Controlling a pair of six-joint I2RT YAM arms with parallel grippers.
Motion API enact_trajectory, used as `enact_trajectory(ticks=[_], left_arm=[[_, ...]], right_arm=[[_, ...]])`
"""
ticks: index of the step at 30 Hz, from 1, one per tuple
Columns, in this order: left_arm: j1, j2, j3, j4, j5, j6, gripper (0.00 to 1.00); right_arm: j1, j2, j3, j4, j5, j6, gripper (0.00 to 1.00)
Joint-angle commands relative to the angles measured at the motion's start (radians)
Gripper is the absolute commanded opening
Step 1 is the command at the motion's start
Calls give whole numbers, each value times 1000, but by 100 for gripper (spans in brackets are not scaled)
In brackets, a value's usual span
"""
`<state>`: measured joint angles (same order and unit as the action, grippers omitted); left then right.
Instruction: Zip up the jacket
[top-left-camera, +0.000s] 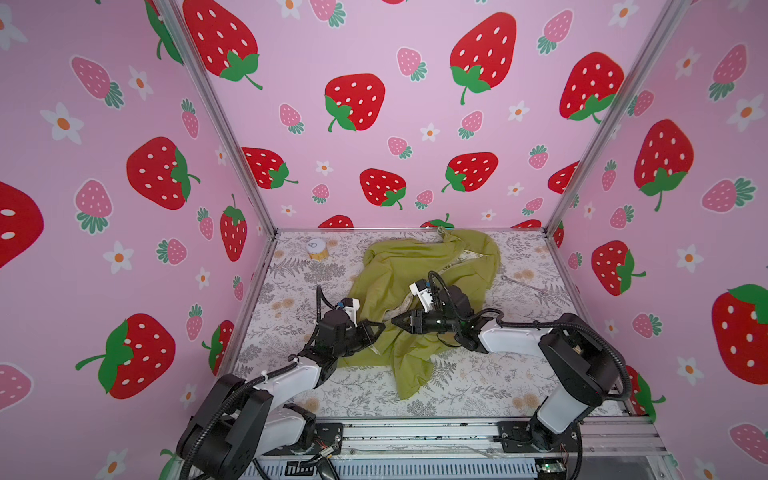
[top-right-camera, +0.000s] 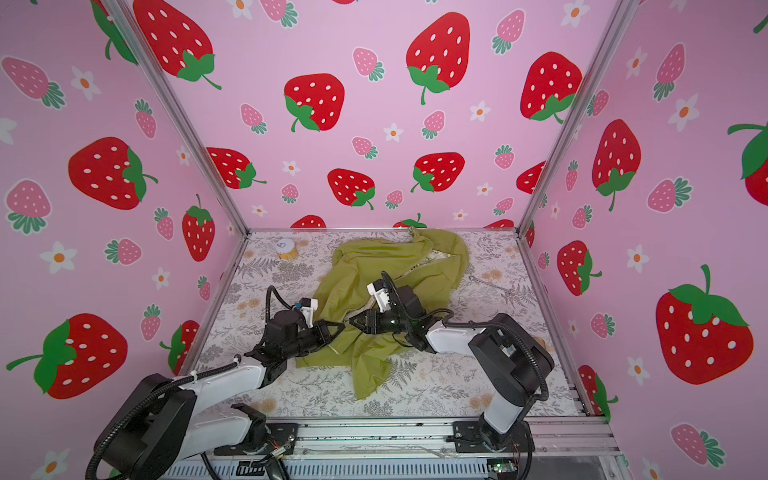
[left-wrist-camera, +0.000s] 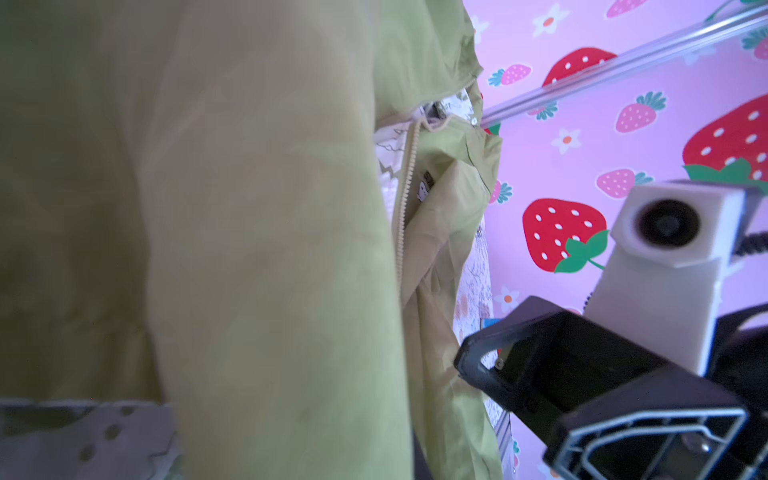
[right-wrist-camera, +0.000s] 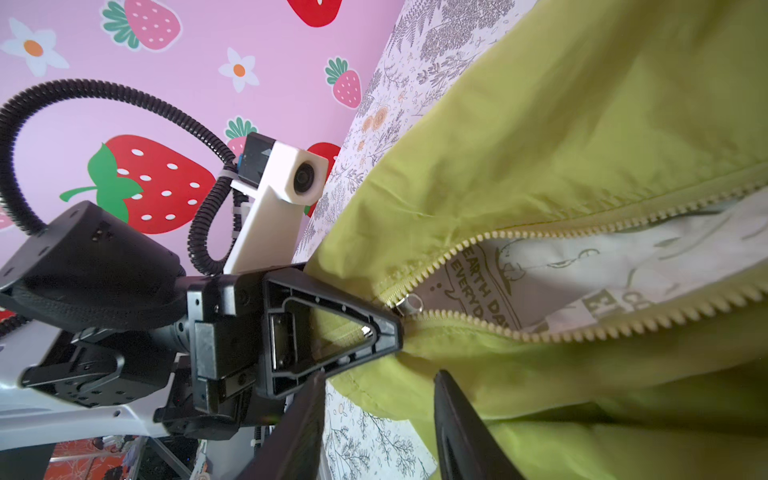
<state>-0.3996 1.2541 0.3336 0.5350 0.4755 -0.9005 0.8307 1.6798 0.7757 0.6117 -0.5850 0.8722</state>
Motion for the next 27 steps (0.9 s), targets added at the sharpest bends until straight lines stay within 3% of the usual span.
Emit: enact_trajectory(ticks=[1,9,20,27], left_arm=[[6,41,79,70,174,52,0],[7,44,117,78,282,64,0],[7,44,124,95,306,46,0],[7,45,125,106,305,37,0]], right_arm=[[-21,-28,15,44,-45,61,45],[-35,-28,4,96,-64,110,48],[-44,12,-22,238,-109,182,47],[-44,5,-47,237,-101,180,47]])
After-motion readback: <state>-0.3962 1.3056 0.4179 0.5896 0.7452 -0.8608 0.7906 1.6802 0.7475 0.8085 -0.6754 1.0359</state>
